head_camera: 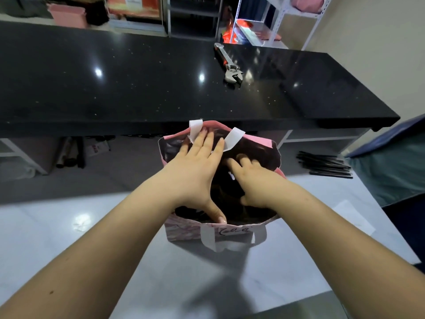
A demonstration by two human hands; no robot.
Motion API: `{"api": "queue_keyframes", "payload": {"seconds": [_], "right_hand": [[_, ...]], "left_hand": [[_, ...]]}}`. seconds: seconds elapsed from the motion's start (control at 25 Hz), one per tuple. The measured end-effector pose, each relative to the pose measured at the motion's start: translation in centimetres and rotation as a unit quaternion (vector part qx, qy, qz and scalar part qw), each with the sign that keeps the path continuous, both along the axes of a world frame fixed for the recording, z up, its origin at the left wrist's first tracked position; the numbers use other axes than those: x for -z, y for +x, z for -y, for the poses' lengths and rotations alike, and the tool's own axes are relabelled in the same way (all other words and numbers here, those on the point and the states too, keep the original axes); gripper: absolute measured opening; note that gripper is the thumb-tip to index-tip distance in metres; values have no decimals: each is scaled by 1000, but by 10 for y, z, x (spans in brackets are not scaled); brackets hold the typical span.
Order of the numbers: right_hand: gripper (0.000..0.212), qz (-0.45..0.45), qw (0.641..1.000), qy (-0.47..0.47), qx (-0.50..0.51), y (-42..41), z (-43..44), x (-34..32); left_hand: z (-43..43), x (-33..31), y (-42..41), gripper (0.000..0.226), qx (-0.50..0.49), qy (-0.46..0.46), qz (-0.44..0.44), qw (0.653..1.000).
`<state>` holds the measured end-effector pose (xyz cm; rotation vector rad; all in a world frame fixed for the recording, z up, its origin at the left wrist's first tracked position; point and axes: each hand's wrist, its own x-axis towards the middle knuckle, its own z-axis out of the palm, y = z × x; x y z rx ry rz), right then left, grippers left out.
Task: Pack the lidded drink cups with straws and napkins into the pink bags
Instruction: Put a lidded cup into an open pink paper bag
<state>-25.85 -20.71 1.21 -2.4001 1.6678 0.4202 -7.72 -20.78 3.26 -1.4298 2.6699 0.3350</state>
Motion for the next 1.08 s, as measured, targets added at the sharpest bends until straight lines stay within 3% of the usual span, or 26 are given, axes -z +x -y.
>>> {"api": "queue_keyframes", "payload": {"seconds": [0.48, 0.76, 1.0, 1.08], "right_hand": [[97, 19, 996, 36, -74, -10, -5, 56], [79, 16, 997, 56, -43, -12, -8, 70], [83, 47, 995, 79, -44, -9, 1, 6], [71, 89, 993, 75, -5, -15, -4, -19]], "left_hand": [[-12, 8, 13, 153, -7, -28, 23, 999], [-16, 8, 11, 146, -5, -50, 18, 999], [-17, -16, 2, 113, -21, -79, -53, 995], [-19, -23, 0, 94, -17, -96, -70, 993]]}}
